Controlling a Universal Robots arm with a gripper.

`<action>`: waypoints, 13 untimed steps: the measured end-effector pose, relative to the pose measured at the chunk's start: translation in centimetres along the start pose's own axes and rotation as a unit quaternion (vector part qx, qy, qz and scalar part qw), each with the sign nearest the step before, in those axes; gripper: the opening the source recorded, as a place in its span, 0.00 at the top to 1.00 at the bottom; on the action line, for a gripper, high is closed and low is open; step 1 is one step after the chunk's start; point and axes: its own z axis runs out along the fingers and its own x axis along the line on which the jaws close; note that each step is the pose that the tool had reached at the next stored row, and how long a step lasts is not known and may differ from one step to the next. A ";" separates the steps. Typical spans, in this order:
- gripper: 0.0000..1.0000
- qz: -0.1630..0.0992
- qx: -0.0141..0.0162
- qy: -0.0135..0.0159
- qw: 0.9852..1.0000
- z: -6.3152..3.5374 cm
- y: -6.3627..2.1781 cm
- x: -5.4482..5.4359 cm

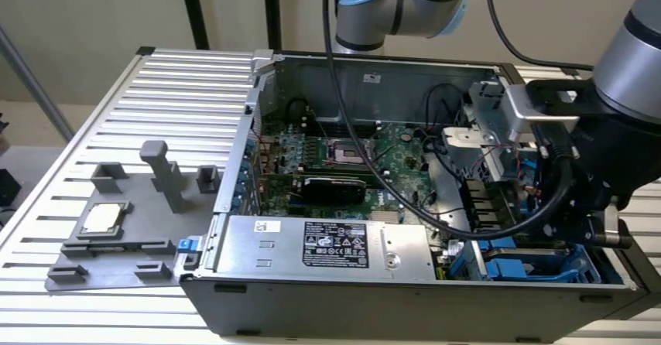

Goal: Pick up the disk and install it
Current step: 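Insert the first disk wire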

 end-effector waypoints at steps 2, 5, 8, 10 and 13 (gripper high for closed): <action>0.84 0.000 0.015 -0.002 1.000 0.07 0.11 0.0; 0.84 0.000 0.027 -0.003 1.000 0.09 0.60 0.1; 0.84 0.001 0.035 -0.004 0.999 0.08 1.24 0.2; 0.84 0.003 0.038 -0.004 0.999 0.14 1.31 0.2; 0.84 0.005 0.041 -0.003 0.999 0.26 1.34 0.1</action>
